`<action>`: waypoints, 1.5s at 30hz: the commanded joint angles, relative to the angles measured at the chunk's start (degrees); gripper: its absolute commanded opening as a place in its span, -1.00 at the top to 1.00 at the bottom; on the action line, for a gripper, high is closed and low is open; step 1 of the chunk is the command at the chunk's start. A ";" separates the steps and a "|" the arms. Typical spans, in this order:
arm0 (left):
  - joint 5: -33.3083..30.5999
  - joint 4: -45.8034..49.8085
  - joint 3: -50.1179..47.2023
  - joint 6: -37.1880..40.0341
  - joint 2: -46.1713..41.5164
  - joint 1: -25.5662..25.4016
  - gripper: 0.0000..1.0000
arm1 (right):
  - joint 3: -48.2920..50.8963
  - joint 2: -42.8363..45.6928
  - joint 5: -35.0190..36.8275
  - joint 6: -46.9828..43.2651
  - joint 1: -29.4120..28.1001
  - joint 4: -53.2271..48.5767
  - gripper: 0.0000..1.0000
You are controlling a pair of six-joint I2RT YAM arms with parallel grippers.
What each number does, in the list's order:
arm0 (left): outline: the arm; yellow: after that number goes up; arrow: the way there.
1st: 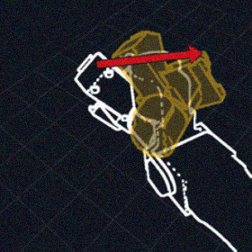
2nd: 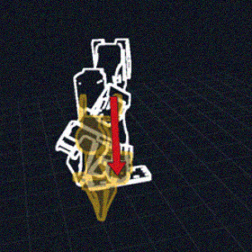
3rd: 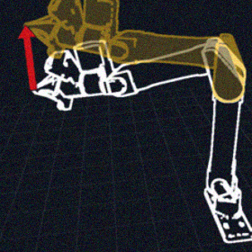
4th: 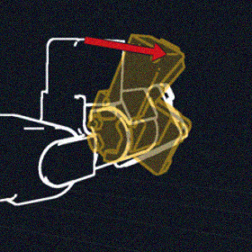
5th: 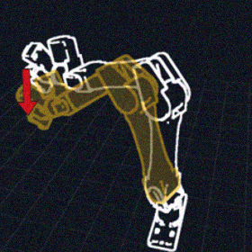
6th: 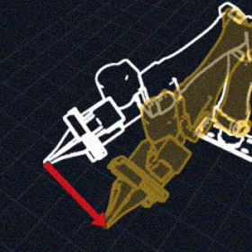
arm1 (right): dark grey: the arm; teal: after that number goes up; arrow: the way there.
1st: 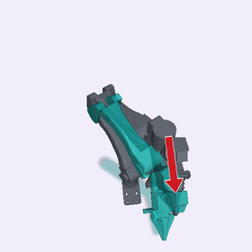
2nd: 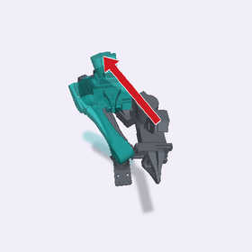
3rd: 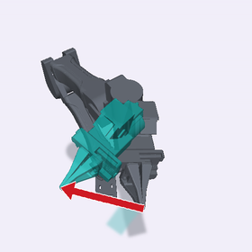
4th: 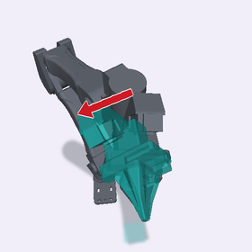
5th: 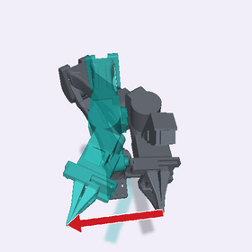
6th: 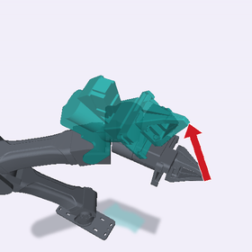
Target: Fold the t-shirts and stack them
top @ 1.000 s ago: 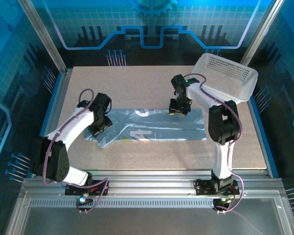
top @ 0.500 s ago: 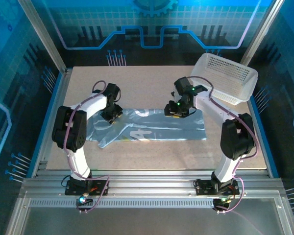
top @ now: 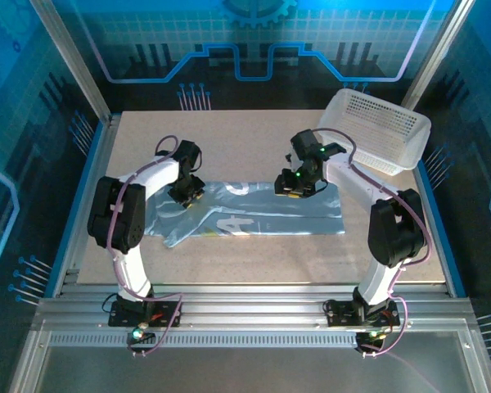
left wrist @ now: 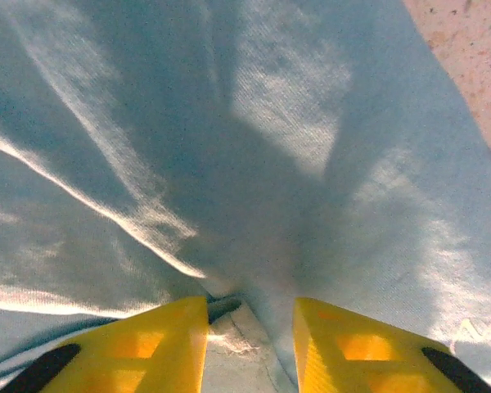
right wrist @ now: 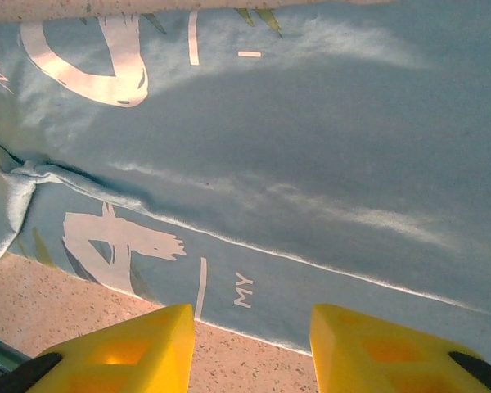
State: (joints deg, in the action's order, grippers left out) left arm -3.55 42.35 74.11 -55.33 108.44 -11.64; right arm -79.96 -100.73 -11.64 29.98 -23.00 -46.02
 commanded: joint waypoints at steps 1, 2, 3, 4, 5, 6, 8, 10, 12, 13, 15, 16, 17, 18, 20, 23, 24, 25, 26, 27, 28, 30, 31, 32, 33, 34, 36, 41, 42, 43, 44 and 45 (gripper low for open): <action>0.58 1.44 -0.73 0.49 0.83 -0.39 0.48 | -1.43 -0.47 -1.12 0.55 -0.81 -0.13 0.14; 0.64 1.42 -0.80 0.38 0.65 -0.48 0.56 | -1.21 -0.31 -0.98 0.63 -0.81 -0.06 0.14; 0.56 1.51 -0.95 0.49 0.39 -0.57 0.62 | -1.03 -0.17 -1.10 0.62 -0.81 -0.04 0.15; 0.57 1.68 -0.98 0.57 0.12 -0.66 0.67 | -0.98 -0.02 -1.06 0.66 -0.80 0.05 0.14; 0.58 1.77 -1.14 0.58 -0.13 -0.75 0.70 | -0.79 0.12 -1.11 0.71 -0.81 0.05 0.14; 0.58 1.84 -1.32 0.58 -0.57 -0.75 0.75 | -0.72 0.18 -1.09 0.73 -0.81 0.09 0.15; 0.37 2.22 -1.59 0.47 -1.60 -0.84 0.89 | -0.62 0.36 -1.11 0.81 -0.81 0.10 0.15; -0.10 2.68 -1.76 0.44 -2.82 -1.01 1.00 | -0.72 0.54 -0.98 0.92 -0.81 0.17 0.15; -0.14 3.21 -2.01 0.44 -4.19 -1.26 1.00 | -0.70 0.53 -1.01 0.82 -0.81 0.23 0.16; 0.02 3.51 -2.16 0.46 -4.77 -1.36 1.00 | -0.69 0.53 -0.97 0.79 -0.79 0.23 0.16; -0.04 4.18 -2.68 0.56 -6.18 -1.63 1.00 | -0.62 0.54 -0.99 0.78 -0.81 0.31 0.16; 0.02 4.32 -2.99 0.57 -6.87 -1.80 1.00 | -0.59 0.61 -0.96 0.78 -0.81 0.31 0.16; 0.05 4.41 -3.45 0.53 -7.65 -1.89 1.00 | -0.44 0.69 -1.00 0.81 -0.81 0.36 0.17; 0.21 4.41 -3.98 0.48 -8.43 -2.07 1.00 | -0.24 0.84 -0.99 0.83 -0.81 0.49 0.17; 0.40 4.41 -4.82 0.31 -9.74 -2.16 1.00 | -0.04 1.05 -1.00 0.86 -0.81 0.49 0.17; -0.11 4.33 -5.97 0.55 -11.44 -2.16 1.00 | 0.55 1.51 -1.13 0.87 -0.81 0.64 0.17; -0.47 4.32 -6.08 0.83 -11.54 -2.16 1.00 | 0.85 1.69 -1.19 0.89 -0.89 0.82 0.17; -0.49 3.96 -6.12 1.39 -11.30 -2.00 1.00 | 1.10 1.83 -1.26 0.87 -0.88 0.91 0.17; 0.01 3.36 -5.84 1.91 -10.65 -1.77 0.71 | 1.37 2.00 -1.35 0.91 -0.84 1.01 0.17; 0.78 2.53 -5.75 2.02 -9.75 -1.49 0.36 | 1.67 2.26 -1.34 0.96 -0.97 1.02 0.17; 1.60 1.65 -5.56 1.71 -8.95 -1.26 0.21 | 1.88 2.44 -1.36 0.98 -0.99 1.11 0.17; 3.33 0.30 -4.76 0.29 -6.65 -0.83 0.15 | 2.26 2.87 -1.45 0.90 -1.11 1.20 0.17; 3.53 -0.16 -4.37 -0.61 -5.84 -0.84 0.14 | 2.48 3.00 -1.50 0.82 -1.16 1.14 0.17; 3.55 -0.62 -3.95 -1.69 -5.11 -0.84 0.14 | 2.58 3.17 -1.54 0.81 -1.22 1.11 0.17; 3.81 -1.15 -3.65 -2.82 -4.29 -0.84 0.13 | 2.71 3.34 -1.54 0.72 -1.30 1.11 0.17; 3.95 -1.23 -3.31 -3.67 -3.58 -0.84 0.13 | 2.93 3.56 -1.47 0.74 -1.34 1.11 0.17; 3.17 -0.52 -2.08 -4.93 -1.91 -0.93 0.13 | 3.53 3.95 -1.45 0.71 -1.43 1.19 0.17; 0.77 -0.93 -1.29 -6.30 -0.70 -0.84 0.12 | 4.11 4.49 -1.46 0.48 -1.43 1.11 0.17; 0.52 -0.66 -0.96 -6.35 -0.60 -0.91 0.12 | 4.21 4.53 -1.45 0.43 -1.38 1.05 0.17; 0.12 -0.21 -0.74 -6.50 -0.58 -0.93 0.10 | 4.25 4.49 -1.50 0.41 -1.43 1.00 0.17; -0.42 0.10 -0.70 -6.59 -0.69 -1.01 0.08 | 4.30 4.49 -1.54 0.27 -1.43 1.09 0.17; -0.58 0.19 -0.91 -6.71 -0.77 -1.02 0.08 | 4.39 4.40 -1.54 0.26 -1.42 1.11 0.17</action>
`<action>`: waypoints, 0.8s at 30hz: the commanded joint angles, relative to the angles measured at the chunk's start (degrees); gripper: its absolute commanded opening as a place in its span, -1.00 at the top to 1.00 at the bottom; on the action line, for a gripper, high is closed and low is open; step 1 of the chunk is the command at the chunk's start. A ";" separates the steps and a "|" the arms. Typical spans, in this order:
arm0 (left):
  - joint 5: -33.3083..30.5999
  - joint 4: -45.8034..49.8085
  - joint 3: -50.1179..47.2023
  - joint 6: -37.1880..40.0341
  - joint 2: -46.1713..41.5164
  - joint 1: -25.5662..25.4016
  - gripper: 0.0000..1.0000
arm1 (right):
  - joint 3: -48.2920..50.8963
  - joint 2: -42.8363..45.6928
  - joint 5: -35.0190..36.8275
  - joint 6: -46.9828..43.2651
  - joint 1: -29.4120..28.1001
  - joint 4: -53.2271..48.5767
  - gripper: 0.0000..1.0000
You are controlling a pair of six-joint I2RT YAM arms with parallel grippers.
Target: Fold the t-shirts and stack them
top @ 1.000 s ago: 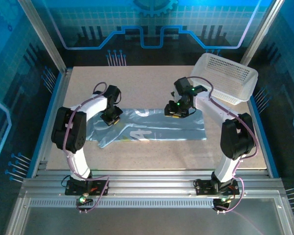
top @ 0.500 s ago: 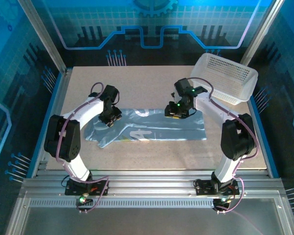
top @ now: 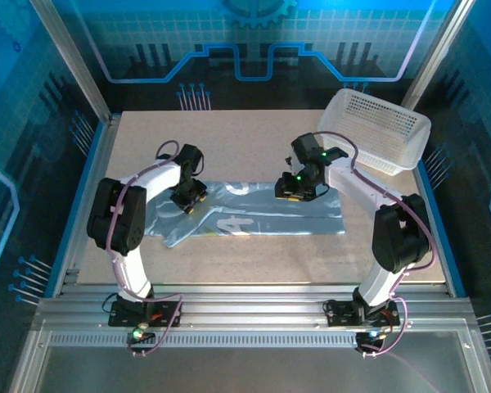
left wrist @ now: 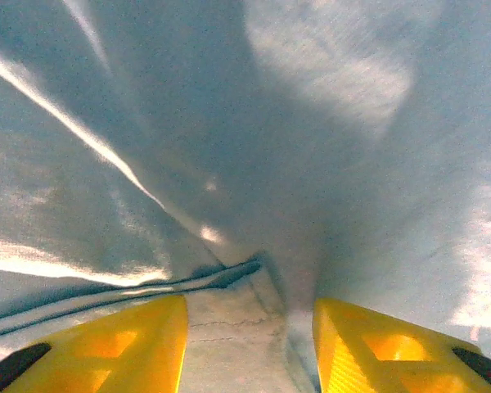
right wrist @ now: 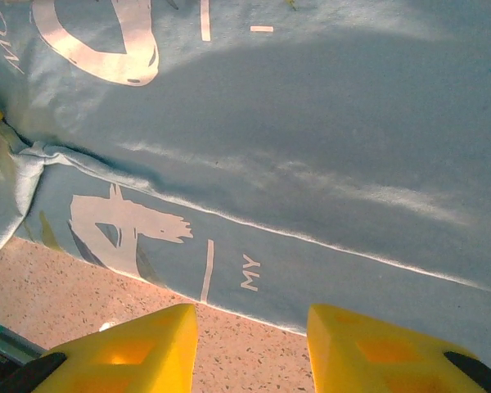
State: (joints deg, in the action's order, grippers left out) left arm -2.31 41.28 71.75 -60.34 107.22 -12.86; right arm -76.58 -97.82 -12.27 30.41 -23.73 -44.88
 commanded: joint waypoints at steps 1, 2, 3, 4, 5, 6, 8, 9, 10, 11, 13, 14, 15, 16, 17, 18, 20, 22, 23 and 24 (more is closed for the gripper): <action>-1.81 1.42 1.44 -1.68 0.49 0.21 0.08 | 1.12 1.50 -0.91 -0.16 -0.70 0.05 0.17; -1.72 1.81 1.47 -1.71 0.74 0.16 0.09 | 1.17 1.49 -0.91 -0.05 -0.71 0.06 0.17; -1.53 2.06 1.33 -1.61 1.05 0.20 0.13 | 1.17 1.52 -0.91 -0.05 -0.71 0.05 0.17; -1.12 2.05 1.17 -1.60 1.30 0.21 0.16 | 1.17 1.49 -0.97 -0.05 -0.71 0.15 0.17; -0.99 2.06 0.93 -1.56 1.50 0.21 0.19 | 1.12 1.43 -0.93 -0.02 -0.71 0.08 0.17; -0.89 2.06 0.67 -1.64 1.59 0.21 0.22 | 1.08 1.40 -0.91 -0.07 -0.71 0.07 0.17; -1.02 2.10 0.50 -1.50 1.63 0.21 0.27 | 0.91 1.38 -0.78 -0.12 -0.62 0.06 0.17; -0.99 2.05 0.50 -1.31 1.68 0.20 0.31 | 0.84 1.37 -0.73 -0.08 -0.70 0.06 0.17; -1.02 2.18 0.54 -1.14 1.79 0.21 0.34 | 0.86 1.34 -0.76 -0.01 -0.70 0.01 0.17; -1.03 2.23 0.59 -0.96 1.93 0.21 0.38 | 0.84 1.30 -0.82 0.04 -0.71 0.10 0.17; -0.97 2.32 0.61 -0.85 2.03 0.21 0.48 | 0.90 1.32 -0.82 0.25 -0.71 0.31 0.17; -1.01 2.40 0.54 -0.84 1.95 0.21 0.53 | 1.03 1.45 -0.76 0.31 -0.64 0.32 0.18; -1.21 2.41 0.49 -0.84 1.72 0.21 0.58 | 0.99 1.50 -0.67 0.35 -0.69 0.41 0.18; -1.36 2.41 0.41 -0.92 1.37 0.21 0.61 | 1.01 1.57 -0.73 0.40 -0.71 0.41 0.18; -1.52 2.52 0.26 -0.84 0.94 0.21 0.64 | 1.10 1.62 -0.74 0.43 -0.79 0.41 0.18; -1.73 2.70 0.23 -0.77 0.53 0.20 0.68 | 1.15 1.75 -0.69 0.48 -0.80 0.49 0.18; -1.78 2.87 -0.06 -0.64 -0.23 0.12 0.78 | 1.16 1.84 -0.79 0.57 -0.73 0.45 0.18; -1.70 3.14 -0.30 -0.66 -0.92 0.05 0.90 | 1.34 2.02 -0.91 0.61 -0.84 0.67 0.18; -1.68 3.20 -0.57 -0.67 -1.46 -0.05 0.98 | 1.37 2.02 -1.07 0.61 -0.86 0.76 0.18; -1.70 3.45 -0.79 -0.78 -2.08 -0.22 1.00 | 1.38 2.09 -1.30 0.61 -0.88 0.84 0.18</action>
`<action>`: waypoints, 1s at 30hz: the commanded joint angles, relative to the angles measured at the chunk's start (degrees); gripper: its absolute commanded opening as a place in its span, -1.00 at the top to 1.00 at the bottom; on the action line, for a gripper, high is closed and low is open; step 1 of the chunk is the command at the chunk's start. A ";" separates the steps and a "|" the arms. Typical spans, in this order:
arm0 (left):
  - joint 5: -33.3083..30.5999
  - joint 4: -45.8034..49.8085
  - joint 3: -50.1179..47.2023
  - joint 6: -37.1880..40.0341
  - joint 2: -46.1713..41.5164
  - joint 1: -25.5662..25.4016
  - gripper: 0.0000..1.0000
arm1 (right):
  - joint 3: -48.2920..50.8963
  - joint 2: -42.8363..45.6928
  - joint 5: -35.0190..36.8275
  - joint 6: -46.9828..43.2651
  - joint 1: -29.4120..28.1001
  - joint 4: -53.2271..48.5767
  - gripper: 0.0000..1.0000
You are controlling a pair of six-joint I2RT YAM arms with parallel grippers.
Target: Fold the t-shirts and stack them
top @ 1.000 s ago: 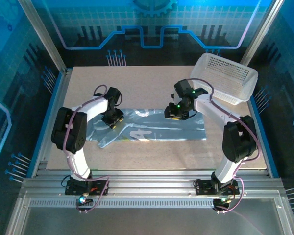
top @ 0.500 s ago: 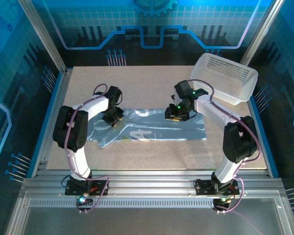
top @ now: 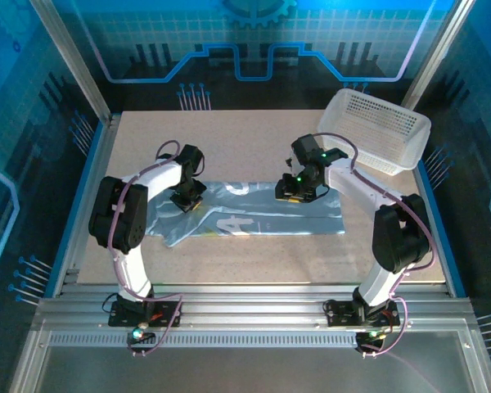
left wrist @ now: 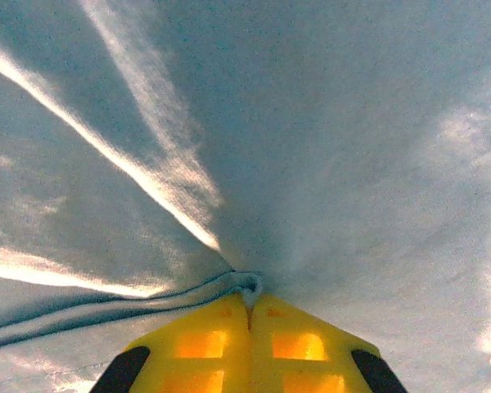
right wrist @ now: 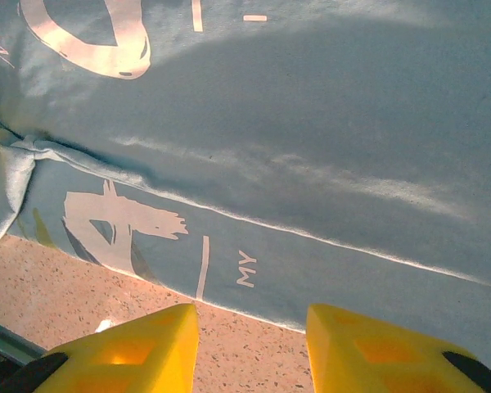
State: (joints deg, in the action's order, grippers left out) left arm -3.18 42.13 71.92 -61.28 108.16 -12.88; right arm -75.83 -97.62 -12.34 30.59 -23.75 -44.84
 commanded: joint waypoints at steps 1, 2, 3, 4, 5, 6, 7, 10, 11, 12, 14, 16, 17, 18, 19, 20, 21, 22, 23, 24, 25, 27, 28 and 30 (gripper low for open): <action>-0.88 2.97 -1.08 0.11 -3.61 -0.30 1.00 | 0.66 2.04 -1.40 0.39 -0.92 0.89 0.19; -0.86 3.34 -1.29 0.03 -4.44 -0.67 1.00 | 0.76 2.26 -1.82 0.28 -0.95 1.05 0.19; -0.81 3.85 -1.55 -0.20 -5.39 -0.89 1.00 | 0.86 2.48 -2.54 0.09 -0.96 1.52 0.19; -0.53 4.33 -1.88 -0.40 -6.07 -1.15 1.00 | 0.95 2.68 -3.19 -0.16 -0.98 1.75 0.19; -0.09 4.76 -2.26 -0.60 -7.03 -1.54 1.00 | 1.04 2.85 -3.65 -0.43 -1.04 1.77 0.19; 0.20 5.49 -2.55 -0.67 -8.06 -1.99 1.00 | 1.10 2.96 -3.78 -0.66 -1.04 1.69 0.19; 0.41 6.21 -2.78 -0.61 -8.77 -2.43 1.00 | 1.19 3.05 -3.75 -0.74 -1.04 1.60 0.19; 1.72 7.43 -4.07 -0.85 -10.74 -3.68 1.00 | 1.70 3.39 -3.67 -0.97 -0.91 1.69 0.19; 2.75 7.37 -4.68 -1.36 -11.22 -4.02 1.00 | 1.82 3.41 -3.66 -0.88 -0.95 1.73 0.19; 3.77 7.12 -5.22 -2.01 -11.66 -4.41 1.00 | 1.99 3.42 -3.69 -0.68 -0.94 1.99 0.19; 5.57 6.73 -6.04 -3.28 -12.05 -5.44 1.00 | 2.18 3.49 -3.79 -0.40 -0.98 2.28 0.19; 6.70 6.77 -6.06 -4.20 -12.11 -7.01 1.00 | 2.35 3.56 -3.79 -0.17 -1.00 2.55 0.19; 7.02 7.19 -5.84 -4.61 -12.03 -7.86 1.00 | 2.52 3.62 -3.73 -0.18 -0.99 2.65 0.19; 7.33 7.35 -5.87 -5.10 -12.13 -8.65 1.00 | 2.66 3.67 -3.67 -0.18 -1.00 2.74 0.19; 7.64 7.42 -6.00 -5.59 -12.16 -9.21 1.00 | 2.71 3.76 -3.66 -0.18 -1.04 2.74 0.19; 7.92 7.43 -6.31 -6.24 -12.18 -9.80 1.00 | 2.88 3.84 -3.66 -0.18 -1.01 2.80 0.19; 8.28 7.35 -6.63 -6.76 -12.20 -10.11 1.00 | 3.12 3.97 -3.54 -0.11 -0.96 2.83 0.20; 8.70 7.11 -7.02 -7.52 -12.14 -10.46 1.00 | 3.47 4.22 -3.42 -0.04 -1.01 2.99 0.20; 9.08 6.59 -7.57 -8.38 -12.18 -10.77 1.00 | 3.73 4.37 -3.31 0.03 -0.95 3.09 0.20; 9.47 6.02 -7.88 -9.01 -12.18 -11.07 1.00 | 4.06 4.61 -3.15 0.10 -1.00 3.18 0.20; 9.80 5.66 -8.02 -9.83 -12.11 -11.47 1.00 | 4.48 4.76 -3.20 0.16 -0.99 3.31 0.20; 9.99 5.25 -7.65 -11.02 -11.79 -12.50 1.00 | 5.26 5.14 -3.15 0.39 -0.96 3.64 0.20; 10.04 5.25 -7.43 -11.50 -11.54 -13.04 1.00 | 5.63 5.32 -3.16 0.52 -0.99 3.75 0.20; 9.86 5.66 -7.16 -12.19 -11.18 -13.99 1.00 | 6.20 5.65 -3.10 0.70 -1.01 3.97 0.20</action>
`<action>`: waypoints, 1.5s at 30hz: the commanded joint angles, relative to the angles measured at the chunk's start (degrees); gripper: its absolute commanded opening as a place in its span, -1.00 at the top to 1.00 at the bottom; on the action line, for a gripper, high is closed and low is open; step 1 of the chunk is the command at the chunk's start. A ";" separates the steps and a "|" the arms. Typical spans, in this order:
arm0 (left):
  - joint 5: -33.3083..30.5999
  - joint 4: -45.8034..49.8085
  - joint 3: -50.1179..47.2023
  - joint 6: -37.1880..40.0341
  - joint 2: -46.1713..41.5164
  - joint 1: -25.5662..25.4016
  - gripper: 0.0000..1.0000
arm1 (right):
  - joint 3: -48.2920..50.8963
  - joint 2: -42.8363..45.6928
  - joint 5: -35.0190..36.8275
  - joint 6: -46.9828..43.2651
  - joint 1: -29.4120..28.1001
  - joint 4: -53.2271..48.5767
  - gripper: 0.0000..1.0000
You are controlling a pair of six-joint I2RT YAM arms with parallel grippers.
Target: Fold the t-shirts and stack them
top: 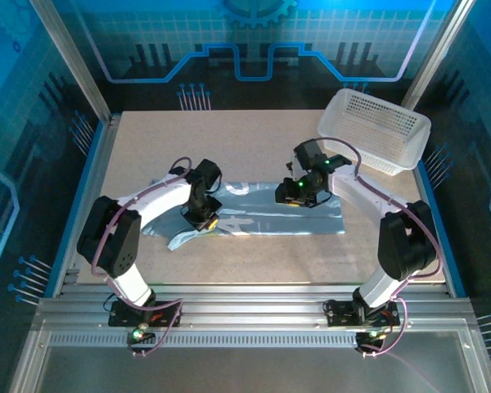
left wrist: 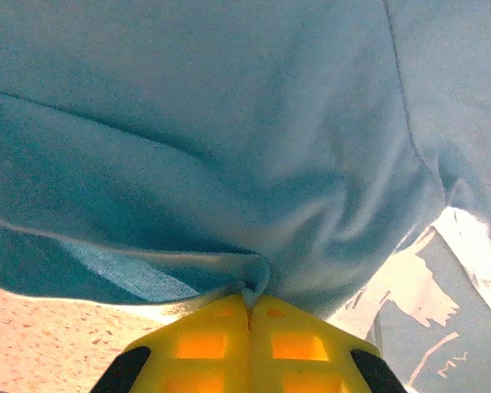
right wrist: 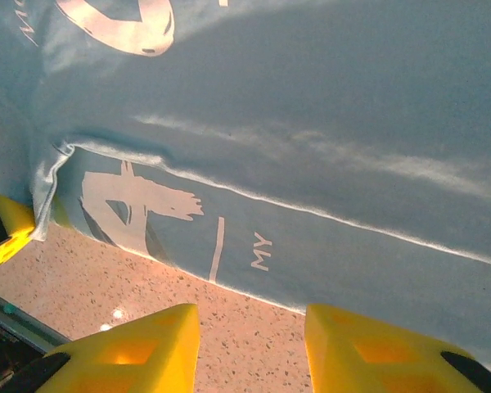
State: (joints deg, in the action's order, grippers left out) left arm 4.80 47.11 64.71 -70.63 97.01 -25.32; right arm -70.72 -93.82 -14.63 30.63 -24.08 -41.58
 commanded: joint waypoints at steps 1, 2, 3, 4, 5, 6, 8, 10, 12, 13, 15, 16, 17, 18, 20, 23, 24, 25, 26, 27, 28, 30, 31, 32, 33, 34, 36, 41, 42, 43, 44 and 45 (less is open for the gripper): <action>1.27 1.27 0.15 -3.00 0.02 -2.04 0.96 | 1.26 1.87 -0.84 0.66 -0.70 0.69 0.19; 0.84 1.64 -0.09 -3.02 -0.06 -2.41 0.89 | 1.35 1.89 -0.79 0.71 -0.67 0.58 0.20; 0.57 1.83 -0.40 -3.31 -0.22 -2.66 0.86 | 1.50 1.95 -0.86 0.66 -0.67 0.55 0.20; 0.68 1.53 -1.07 -3.76 -0.53 -2.95 0.81 | 1.69 2.10 -0.78 0.75 -0.61 0.54 0.20; 1.41 0.73 -2.06 -4.33 -0.83 -3.27 0.74 | 1.89 2.23 -0.80 0.81 -0.70 0.67 0.20; 2.21 0.09 -2.88 -4.79 -1.01 -3.54 0.69 | 1.98 2.32 -0.75 0.83 -0.68 0.71 0.19; 3.72 -0.77 -4.08 -5.32 -1.03 -4.31 0.53 | 2.14 2.43 -0.77 0.91 -0.68 0.63 0.19; 4.42 -0.42 -4.66 -5.51 -1.24 -4.71 0.30 | 2.16 2.51 -0.75 0.94 -0.69 0.54 0.20; 3.29 1.28 -4.64 -5.43 -2.33 -4.68 0.20 | 1.92 2.41 -0.92 0.84 -0.65 0.45 0.20; 1.78 2.59 -4.29 -5.08 -3.33 -4.57 0.15 | 1.82 2.33 -0.98 0.84 -0.70 0.45 0.20; -1.72 5.70 -2.72 -3.24 -5.19 -3.68 0.03 | 1.42 2.24 -1.06 0.75 -0.71 0.23 0.19; -3.62 7.54 -1.75 -1.83 -6.16 -2.75 -0.02 | 1.17 2.20 -1.10 0.66 -0.71 0.01 0.19; -5.23 8.85 -1.12 -0.05 -7.00 -1.42 -0.03 | 0.90 2.08 -1.06 0.50 -0.71 -0.07 0.20; -6.55 9.92 -0.98 1.55 -7.81 0.13 -0.03 | 0.72 1.98 -1.07 0.46 -0.71 -0.16 0.20; -7.64 10.16 -2.64 4.87 -10.26 5.25 0.04 | 0.25 1.82 -1.20 0.14 -0.71 -0.27 0.20; -6.60 4.78 -6.96 13.60 -13.25 14.55 0.14 | -0.42 1.37 -1.52 -0.38 -0.71 -0.52 0.19; -5.34 2.28 -8.03 17.35 -13.38 17.15 0.13 | -0.60 1.23 -1.71 -0.51 -0.71 -0.60 0.19; -4.15 0.19 -8.80 21.76 -12.94 19.57 0.13 | -0.84 1.10 -1.80 -0.73 -0.71 -0.64 0.20; -3.15 -1.29 -9.30 25.64 -12.22 21.66 0.13 | -1.12 0.95 -2.13 -0.92 -0.71 -0.71 0.19; -2.49 -2.13 -9.67 28.87 -11.51 23.01 0.13 | -1.40 0.77 -2.38 -1.16 -0.71 -0.76 0.19; -2.78 -2.05 -9.97 31.54 -10.83 24.11 0.13 | -1.82 0.58 -2.74 -1.46 -0.70 -0.78 0.19; -4.04 -2.15 -11.18 35.09 -10.36 25.82 0.13 | -2.61 0.33 -3.08 -2.04 -0.71 -1.08 0.19; -4.79 -2.53 -12.14 36.42 -10.66 26.48 0.13 | -2.89 0.33 -3.04 -2.11 -0.72 -1.21 0.18; -5.64 -3.04 -12.98 37.43 -10.97 26.90 0.11 | -2.99 0.33 -3.07 -2.16 -0.71 -1.22 0.18; -6.15 -3.96 -13.79 38.39 -11.34 27.12 0.09 | -2.96 0.30 -3.21 -2.15 -0.71 -1.14 0.18; -6.16 -5.77 -14.73 39.47 -11.76 27.17 0.07 | -2.87 0.32 -3.35 -2.09 -0.71 -1.00 0.18; -4.70 -10.42 -16.48 41.33 -12.41 27.16 0.02 | -2.51 0.31 -3.82 -1.81 -0.79 -0.69 0.18; -4.76 -15.55 -17.43 43.02 -10.26 27.38 0.03 | -1.41 0.14 -8.77 -1.89 -1.15 2.28 0.16; -4.94 -15.88 -17.42 43.11 -9.63 27.56 0.04 | -0.92 0.28 -10.68 -1.83 -1.21 3.50 0.15; -5.30 -16.12 -17.37 43.11 -9.05 27.69 0.06 | -0.16 0.52 -13.48 -1.58 -1.24 5.51 0.13; -5.61 -16.40 -17.43 43.25 -8.72 27.85 0.07 | 0.41 0.63 -16.34 -1.23 -1.17 7.44 0.12; -5.59 -16.79 -17.54 43.44 -8.53 27.95 0.08 | 0.81 0.73 -18.24 -0.76 -1.24 8.80 0.11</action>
State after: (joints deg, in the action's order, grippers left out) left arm -0.14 32.84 47.46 -29.65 87.42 1.74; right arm -71.46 -93.23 -24.18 29.74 -24.40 -37.58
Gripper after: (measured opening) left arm 0.463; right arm 0.441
